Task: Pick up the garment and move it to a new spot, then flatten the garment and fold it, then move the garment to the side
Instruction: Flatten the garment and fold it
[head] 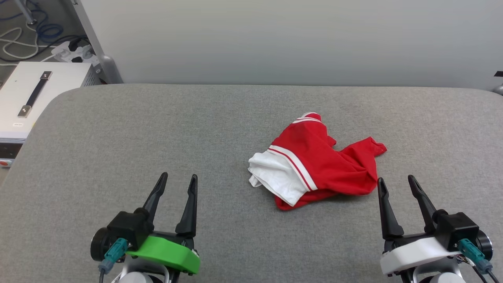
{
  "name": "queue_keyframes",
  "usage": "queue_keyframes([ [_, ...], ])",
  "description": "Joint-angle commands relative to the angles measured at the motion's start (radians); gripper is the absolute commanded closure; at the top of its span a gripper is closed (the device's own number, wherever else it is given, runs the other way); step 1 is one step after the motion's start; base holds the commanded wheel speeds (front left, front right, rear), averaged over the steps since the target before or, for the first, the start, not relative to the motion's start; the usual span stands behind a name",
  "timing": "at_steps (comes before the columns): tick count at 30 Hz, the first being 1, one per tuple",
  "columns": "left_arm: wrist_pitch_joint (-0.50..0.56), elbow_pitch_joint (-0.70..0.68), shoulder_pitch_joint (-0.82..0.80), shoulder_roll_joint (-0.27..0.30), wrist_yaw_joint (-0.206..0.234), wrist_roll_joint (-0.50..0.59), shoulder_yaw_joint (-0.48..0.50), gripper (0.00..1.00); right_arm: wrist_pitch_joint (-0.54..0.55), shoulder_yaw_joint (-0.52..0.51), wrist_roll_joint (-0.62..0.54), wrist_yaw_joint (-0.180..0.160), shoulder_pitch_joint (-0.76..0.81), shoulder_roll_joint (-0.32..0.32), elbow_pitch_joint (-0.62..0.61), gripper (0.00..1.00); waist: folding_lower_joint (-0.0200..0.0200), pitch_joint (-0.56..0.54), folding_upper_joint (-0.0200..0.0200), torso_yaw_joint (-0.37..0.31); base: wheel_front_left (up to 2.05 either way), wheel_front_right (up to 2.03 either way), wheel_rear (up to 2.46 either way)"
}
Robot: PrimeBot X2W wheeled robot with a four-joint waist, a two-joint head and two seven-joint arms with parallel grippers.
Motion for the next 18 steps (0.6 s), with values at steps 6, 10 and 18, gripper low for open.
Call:
queue_keyframes([
  [6,-0.006,0.017,0.005,-0.029,-0.028,0.034,0.031,0.0,-0.003,0.044,-0.078,-0.001,0.004,-0.002,0.018,0.0,0.0,0.011,-0.0001,0.008,0.0,0.0,0.0],
  [10,-0.006,0.031,-0.005,-0.04,-0.035,0.044,0.028,0.0,0.129,0.137,-0.101,-0.001,-0.047,-0.013,0.031,0.0,0.0,0.033,-0.0001,0.023,0.0,0.0,0.0],
  [18,-0.006,0.044,-0.045,-0.056,-0.039,0.048,0.015,0.0,0.649,0.286,0.036,-0.001,-0.226,-0.098,-0.015,0.0,0.0,0.09,-0.0001,0.089,0.0,0.0,0.0],
])
